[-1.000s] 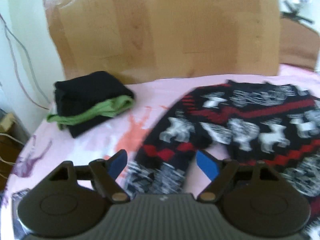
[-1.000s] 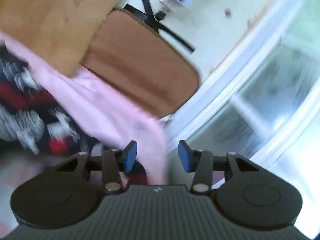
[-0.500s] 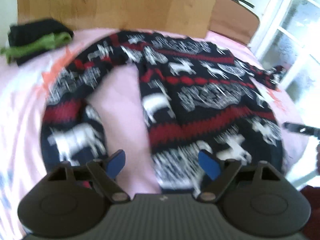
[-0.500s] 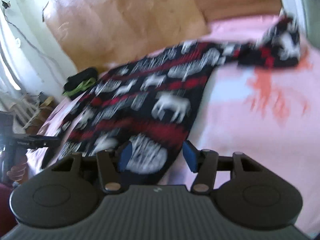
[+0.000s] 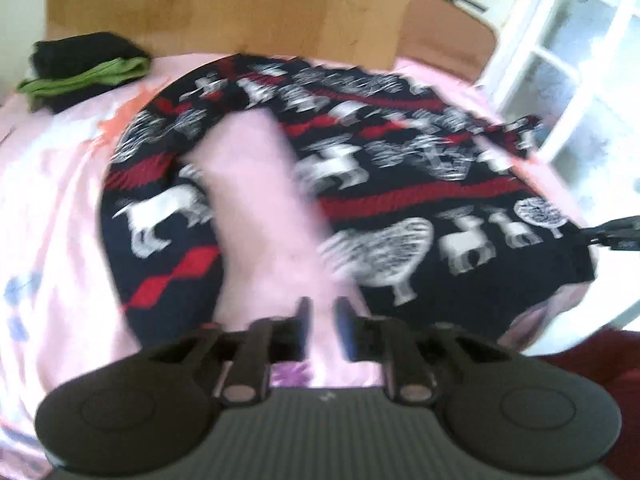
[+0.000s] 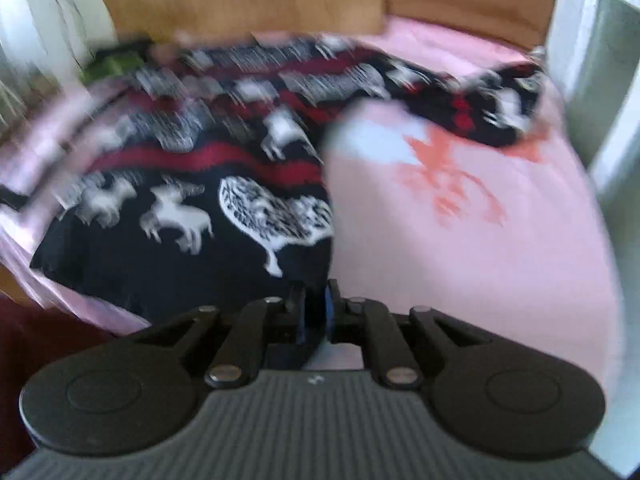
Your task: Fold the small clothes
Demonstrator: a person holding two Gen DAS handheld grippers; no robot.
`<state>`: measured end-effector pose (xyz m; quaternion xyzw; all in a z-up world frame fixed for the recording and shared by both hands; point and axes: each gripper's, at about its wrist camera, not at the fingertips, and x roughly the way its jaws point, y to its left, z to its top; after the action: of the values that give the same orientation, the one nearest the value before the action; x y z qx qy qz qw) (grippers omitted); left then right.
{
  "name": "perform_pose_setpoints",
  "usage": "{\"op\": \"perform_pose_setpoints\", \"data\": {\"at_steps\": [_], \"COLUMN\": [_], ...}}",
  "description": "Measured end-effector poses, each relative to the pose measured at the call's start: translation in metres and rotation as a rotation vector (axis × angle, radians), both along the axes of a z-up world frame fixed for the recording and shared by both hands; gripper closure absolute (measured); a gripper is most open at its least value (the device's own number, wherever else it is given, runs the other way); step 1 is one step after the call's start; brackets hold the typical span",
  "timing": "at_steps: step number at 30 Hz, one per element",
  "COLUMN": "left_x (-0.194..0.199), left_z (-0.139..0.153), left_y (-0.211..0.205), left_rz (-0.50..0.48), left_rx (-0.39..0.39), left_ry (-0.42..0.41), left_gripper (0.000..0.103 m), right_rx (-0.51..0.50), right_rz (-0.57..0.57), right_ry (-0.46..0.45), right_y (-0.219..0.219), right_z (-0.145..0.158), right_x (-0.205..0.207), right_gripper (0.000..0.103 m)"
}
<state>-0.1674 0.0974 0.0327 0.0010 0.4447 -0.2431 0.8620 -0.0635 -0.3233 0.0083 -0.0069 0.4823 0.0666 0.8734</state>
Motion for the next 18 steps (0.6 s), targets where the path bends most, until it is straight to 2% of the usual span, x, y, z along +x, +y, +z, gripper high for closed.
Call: {"op": "perform_pose_setpoints", "data": {"at_steps": [1, 2, 3, 4, 6, 8, 9, 11, 13, 15, 16, 17, 18], "left_x": [-0.001, -0.001, -0.001, 0.001, 0.006, 0.012, 0.018, 0.028, 0.039, 0.049, 0.052, 0.049, 0.051], "left_z": [-0.002, -0.002, 0.0, 0.003, 0.009, 0.012, 0.012, 0.009, 0.0, -0.01, -0.014, -0.015, -0.014], "left_y": [0.004, 0.013, 0.023, 0.037, 0.056, 0.066, 0.069, 0.07, 0.066, 0.057, 0.053, 0.048, 0.047], "left_rz": [0.032, 0.07, 0.109, 0.155, 0.241, 0.315, 0.347, 0.381, 0.368, 0.364, 0.354, 0.361, 0.348], "left_rx": [0.013, -0.001, -0.027, -0.058, -0.083, -0.057, -0.033, -0.009, 0.005, 0.06, 0.073, 0.094, 0.102], "left_ry": [-0.011, -0.028, -0.035, -0.042, -0.069, -0.116, -0.126, -0.115, -0.095, -0.074, -0.067, -0.104, -0.109], "left_gripper": [0.06, 0.059, 0.059, 0.054, 0.036, 0.004, 0.002, 0.001, 0.002, 0.015, 0.03, 0.051, 0.062], "right_rx": [-0.088, -0.155, -0.158, -0.119, -0.028, 0.025, 0.068, 0.157, 0.203, 0.22, 0.218, 0.214, 0.21], "right_rz": [-0.014, -0.028, -0.037, -0.039, -0.02, 0.026, 0.054, 0.128, 0.209, 0.301, 0.346, 0.385, 0.412], "right_ry": [-0.006, -0.021, -0.04, -0.066, -0.143, -0.212, -0.232, -0.24, -0.238, -0.254, -0.267, -0.277, -0.278], "right_y": [0.006, 0.011, 0.013, 0.013, 0.021, 0.032, 0.044, 0.07, 0.103, 0.147, 0.171, 0.189, 0.209], "right_z": [-0.001, -0.002, 0.003, 0.01, 0.031, 0.044, 0.049, 0.051, 0.048, 0.041, 0.037, 0.031, 0.023], "right_x": [0.006, 0.012, 0.02, 0.026, 0.041, 0.054, 0.066, 0.089, 0.112, 0.142, 0.157, 0.168, 0.185], "right_gripper": [0.08, 0.071, 0.065, 0.063, 0.063, 0.063, 0.062, 0.062, 0.062, 0.061, 0.061, 0.061, 0.06]}}
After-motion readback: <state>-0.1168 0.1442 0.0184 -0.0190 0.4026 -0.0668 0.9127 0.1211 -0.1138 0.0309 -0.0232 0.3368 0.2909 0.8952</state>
